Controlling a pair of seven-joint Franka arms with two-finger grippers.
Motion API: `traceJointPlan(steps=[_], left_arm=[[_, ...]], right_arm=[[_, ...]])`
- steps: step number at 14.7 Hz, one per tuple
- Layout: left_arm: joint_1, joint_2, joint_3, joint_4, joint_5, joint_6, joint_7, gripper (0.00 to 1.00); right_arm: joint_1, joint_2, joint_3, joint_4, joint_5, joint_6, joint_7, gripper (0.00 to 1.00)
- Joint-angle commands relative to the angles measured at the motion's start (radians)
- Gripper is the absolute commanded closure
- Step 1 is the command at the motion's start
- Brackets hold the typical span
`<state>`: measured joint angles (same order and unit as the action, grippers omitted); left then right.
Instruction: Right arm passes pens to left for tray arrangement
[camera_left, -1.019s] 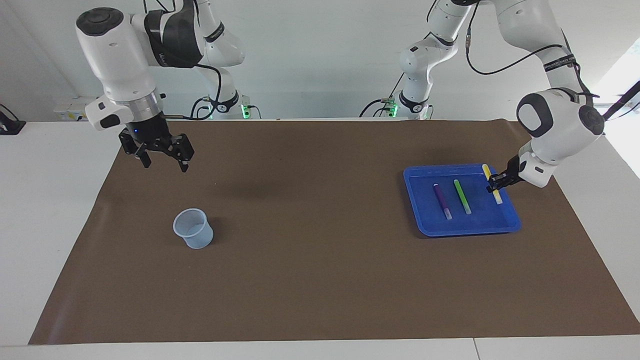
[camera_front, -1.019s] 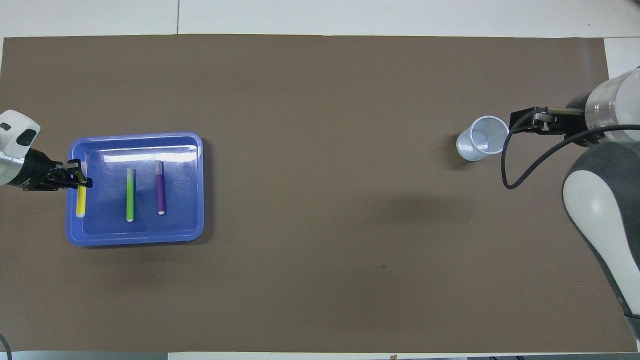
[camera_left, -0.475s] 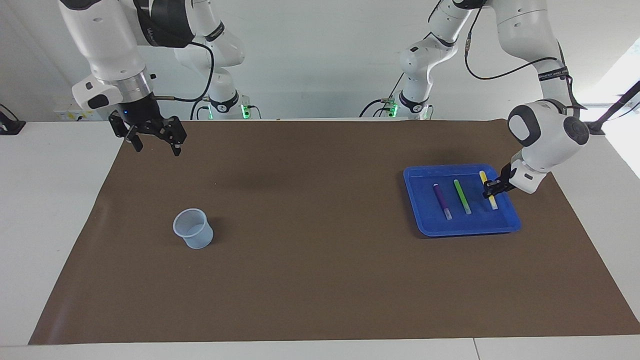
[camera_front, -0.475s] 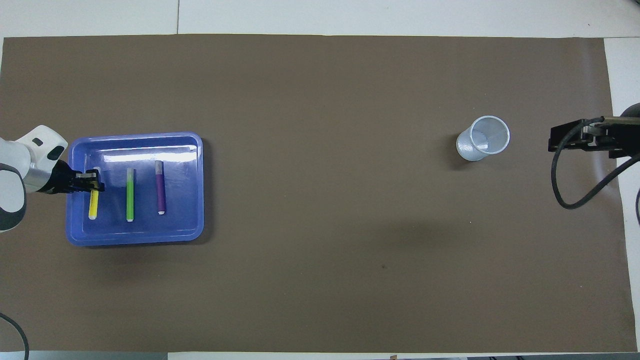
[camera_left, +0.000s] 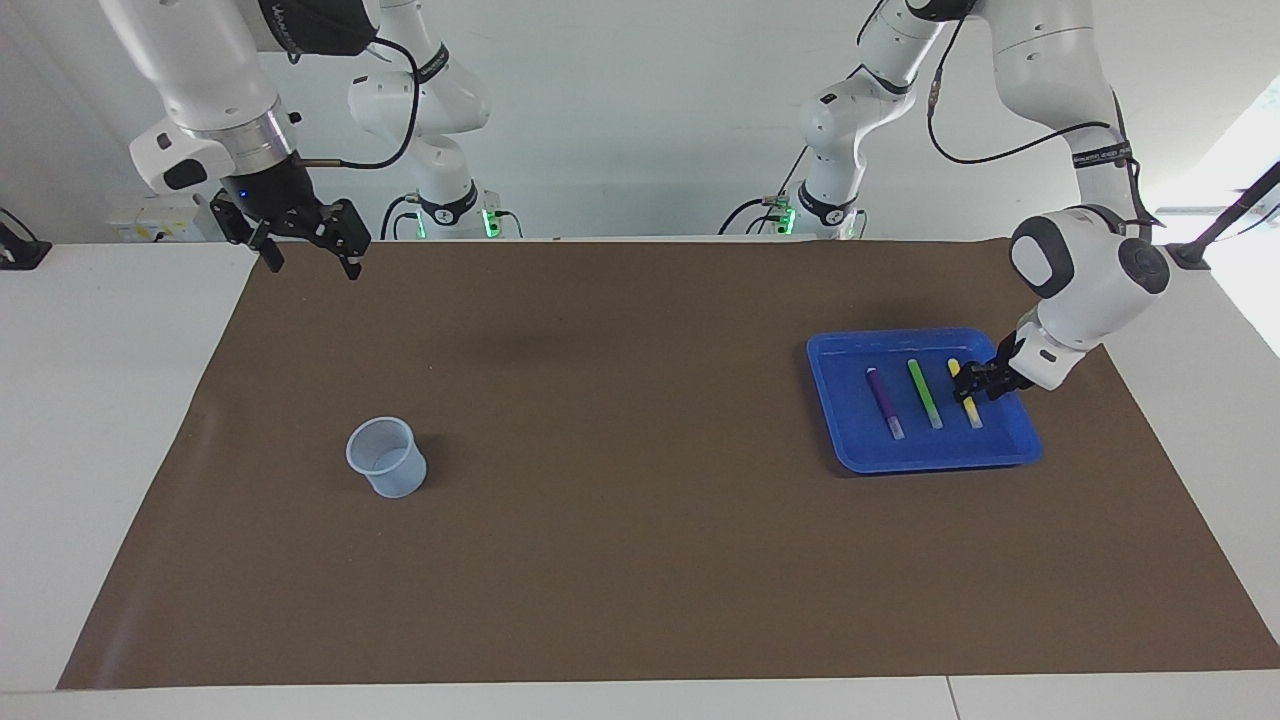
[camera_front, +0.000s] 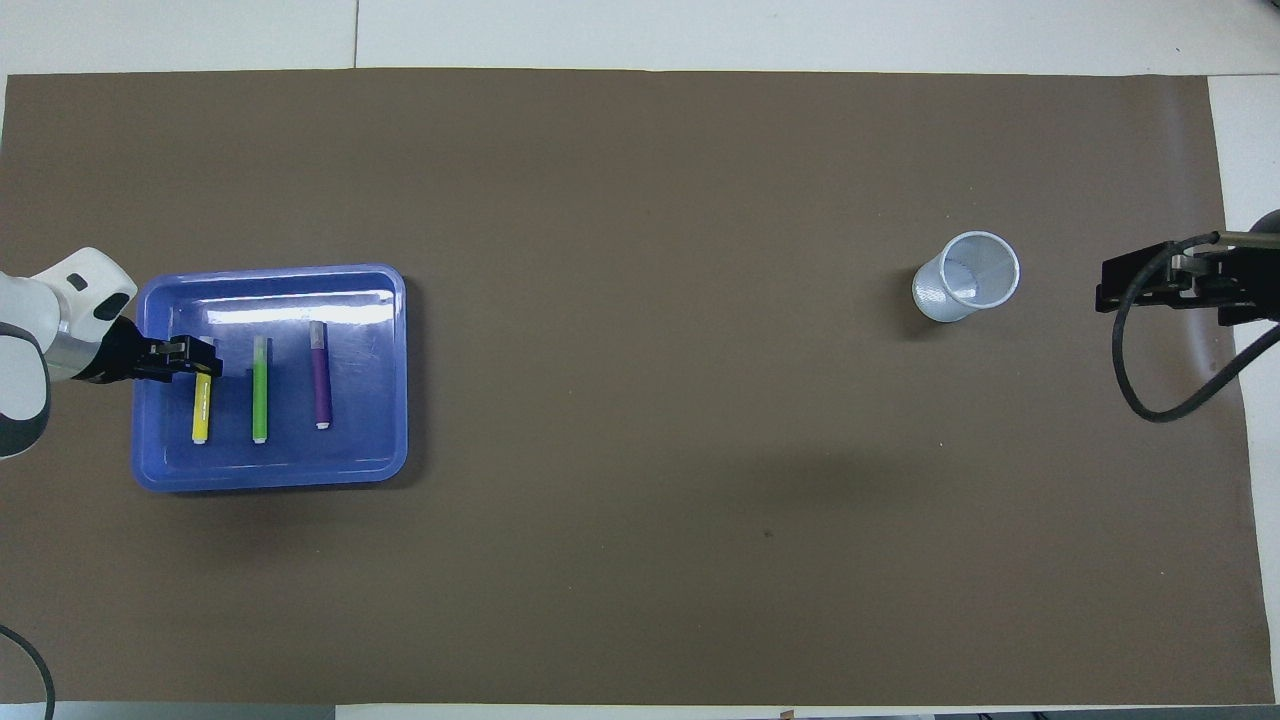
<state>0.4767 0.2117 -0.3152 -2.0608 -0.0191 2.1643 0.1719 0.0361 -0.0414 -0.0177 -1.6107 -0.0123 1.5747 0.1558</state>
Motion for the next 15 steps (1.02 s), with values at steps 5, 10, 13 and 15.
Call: traceJointPlan(steps=[5,10,13,15], left_arm=[[-0.064,-0.020,-0.001,0.301,0.018,-0.377,-0.028,0.00],[-0.153,-0.112,-0.004,0.447,0.050,-0.589,-0.143,0.00],[-0.184,-0.191,-0.012,0.485,0.050,-0.705,-0.158,0.00],[-0.233,-0.241,0.010,0.489,0.051,-0.747,-0.161,0.00]], right_arm=[[-0.004,0.015,0.001,0.022,0.008,-0.016,-0.107,0.00],[-0.001,0.014,0.001,0.014,0.009,-0.018,-0.102,0.00],[-0.002,0.012,0.001,0.006,0.021,-0.019,-0.101,0.00],[-0.005,0.011,0.001,0.003,0.021,-0.019,-0.101,0.00]])
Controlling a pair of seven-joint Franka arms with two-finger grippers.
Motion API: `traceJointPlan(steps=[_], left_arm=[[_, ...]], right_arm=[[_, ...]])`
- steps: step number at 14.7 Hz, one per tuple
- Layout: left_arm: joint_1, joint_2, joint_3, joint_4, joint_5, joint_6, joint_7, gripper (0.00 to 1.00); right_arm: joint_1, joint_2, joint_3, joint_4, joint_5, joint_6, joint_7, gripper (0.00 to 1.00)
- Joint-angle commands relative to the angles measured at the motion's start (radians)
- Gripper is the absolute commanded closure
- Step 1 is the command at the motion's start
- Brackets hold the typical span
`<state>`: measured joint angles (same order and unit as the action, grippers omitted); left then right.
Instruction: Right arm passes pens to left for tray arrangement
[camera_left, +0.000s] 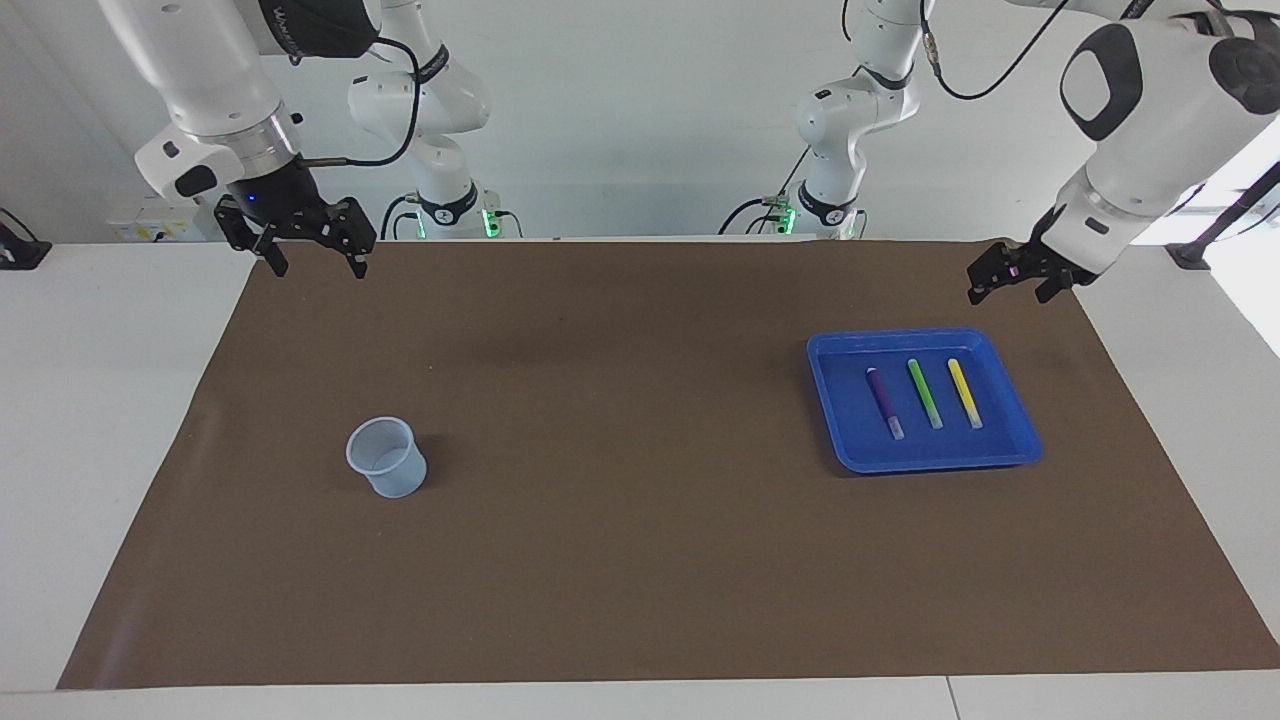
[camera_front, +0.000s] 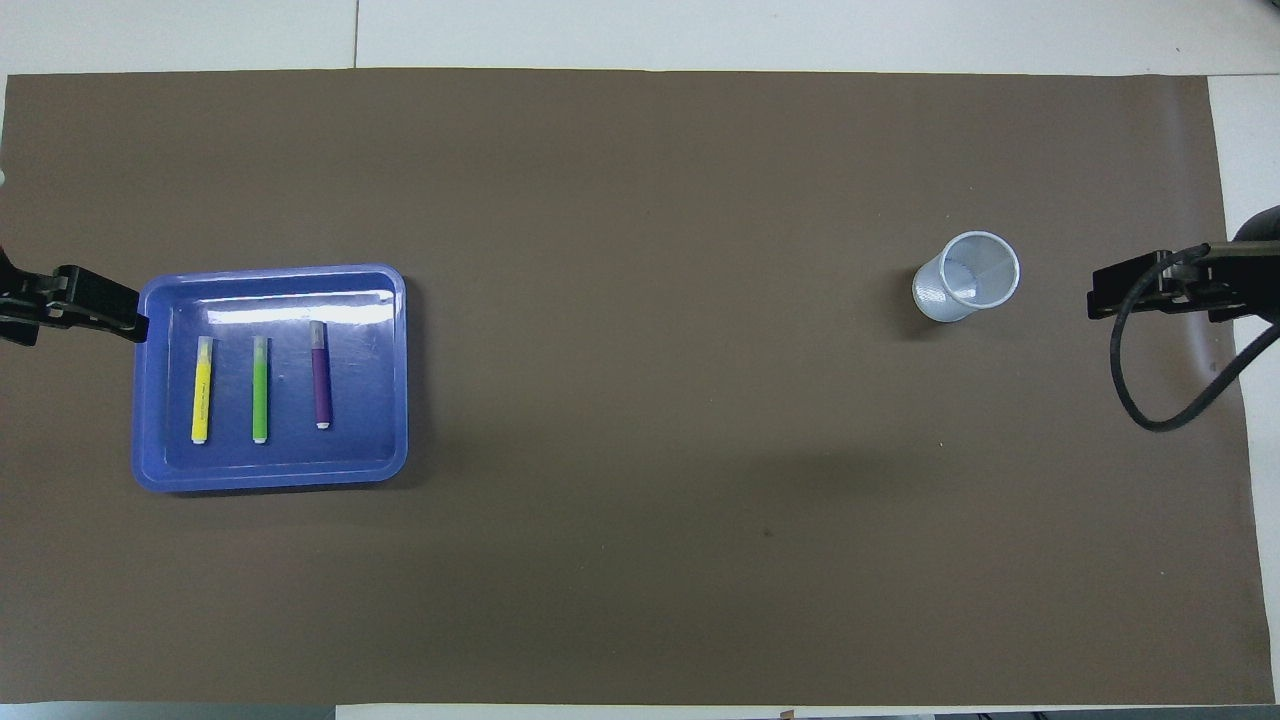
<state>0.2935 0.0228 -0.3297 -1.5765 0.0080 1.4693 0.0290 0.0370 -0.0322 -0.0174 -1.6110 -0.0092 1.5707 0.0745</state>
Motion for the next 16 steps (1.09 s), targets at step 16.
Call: traceJointPlan(steps=[16], left_arm=[[-0.320,-0.084,0.248,-0.013,0.020,0.100,-0.050,0.00]], right_arm=[[-0.011,-0.003,0.000,0.000,0.018,-0.015,-0.019,0.00]])
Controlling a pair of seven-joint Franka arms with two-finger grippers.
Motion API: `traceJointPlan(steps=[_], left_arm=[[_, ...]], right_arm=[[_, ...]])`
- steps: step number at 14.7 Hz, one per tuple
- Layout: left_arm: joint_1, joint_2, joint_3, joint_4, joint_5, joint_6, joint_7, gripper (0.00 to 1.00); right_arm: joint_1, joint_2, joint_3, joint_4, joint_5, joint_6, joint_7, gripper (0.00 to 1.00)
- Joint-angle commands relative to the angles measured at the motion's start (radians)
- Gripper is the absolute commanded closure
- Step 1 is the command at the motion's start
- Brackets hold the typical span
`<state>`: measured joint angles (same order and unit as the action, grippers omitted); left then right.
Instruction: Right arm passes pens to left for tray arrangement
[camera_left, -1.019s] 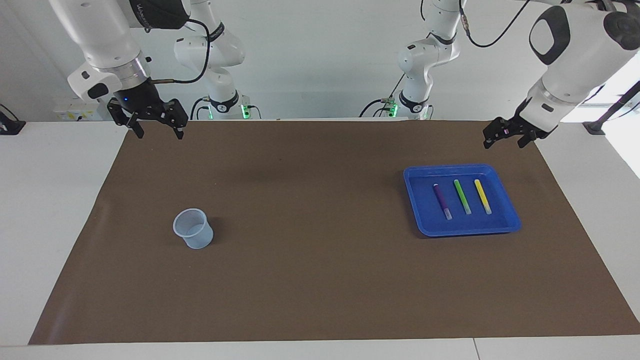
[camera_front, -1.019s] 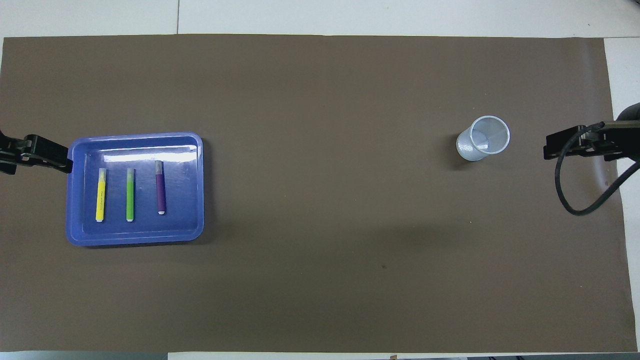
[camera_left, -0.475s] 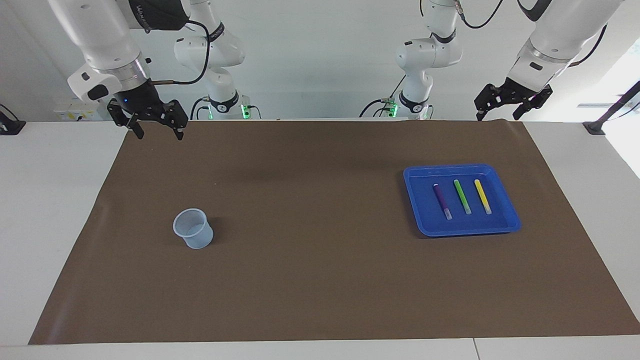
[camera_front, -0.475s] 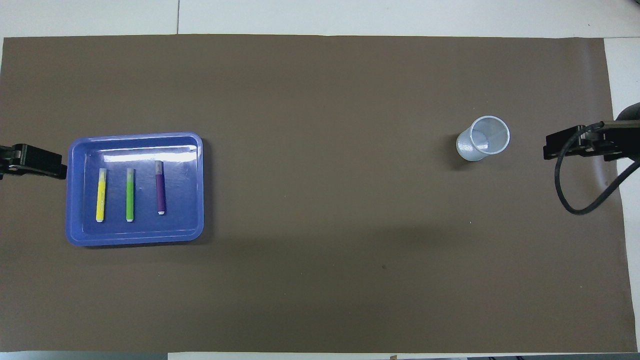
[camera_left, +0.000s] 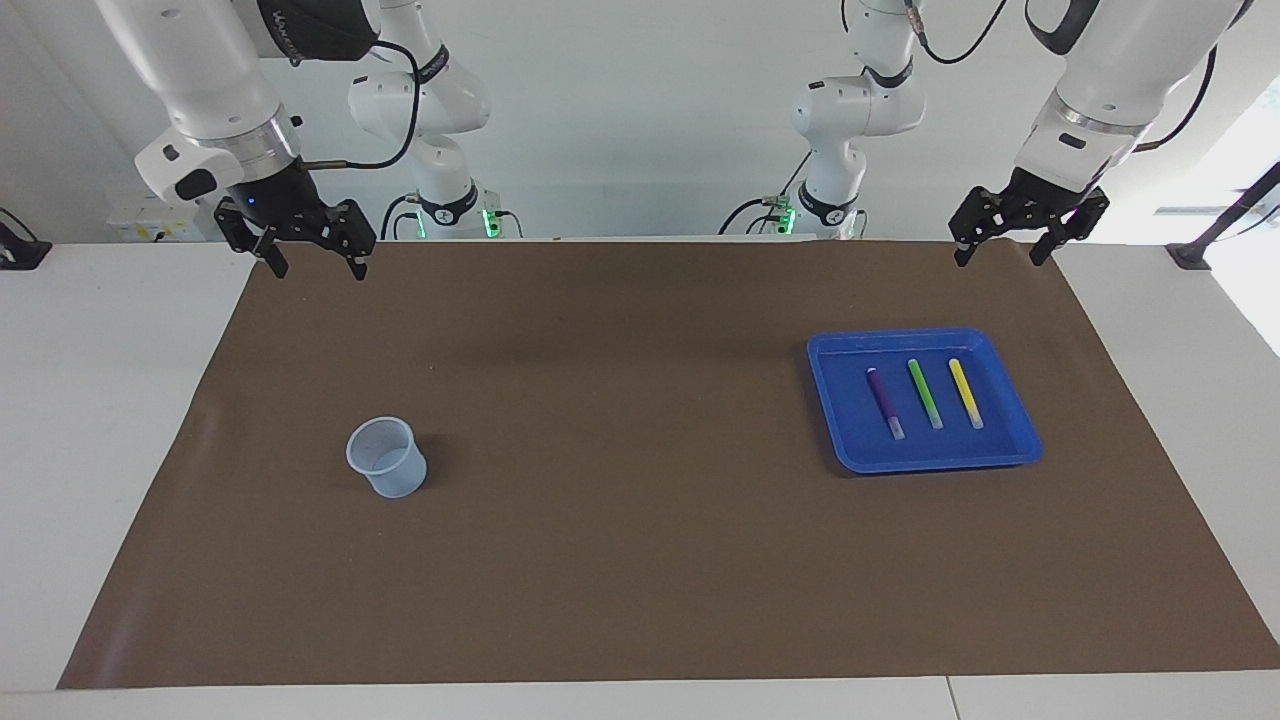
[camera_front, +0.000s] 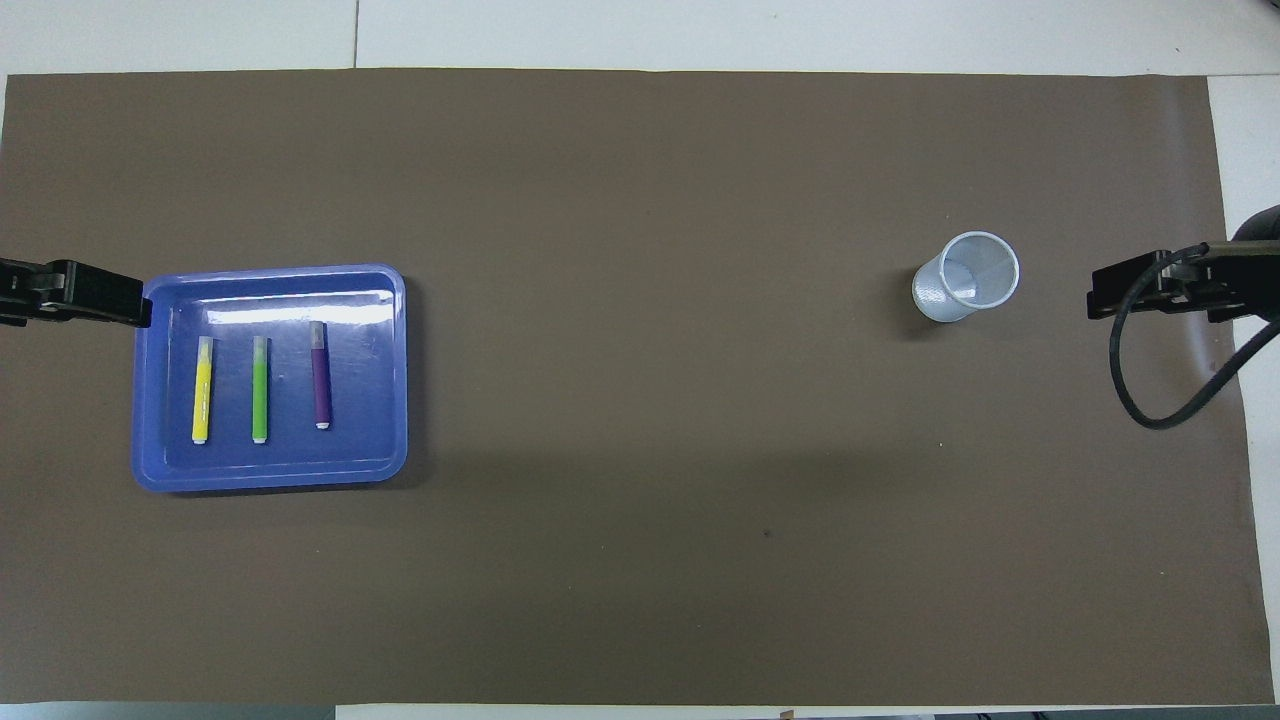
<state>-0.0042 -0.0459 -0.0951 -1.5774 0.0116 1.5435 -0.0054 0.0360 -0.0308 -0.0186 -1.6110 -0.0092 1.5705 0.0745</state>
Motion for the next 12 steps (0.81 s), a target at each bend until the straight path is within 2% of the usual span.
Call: traceJointPlan(steps=[1,12], left_arm=[[-0.022,-0.015,0.014,-0.012,0.016,0.036,-0.018,0.00],[-0.019,-0.017,0.009,-0.019,0.016,0.040,-0.015,0.00]], right_arm=[[-0.010,-0.005,0.002,-0.001,0.018,-0.015,-0.019,0.00],[-0.010,-0.005,0.002,-0.003,0.018,-0.015,-0.019,0.00]])
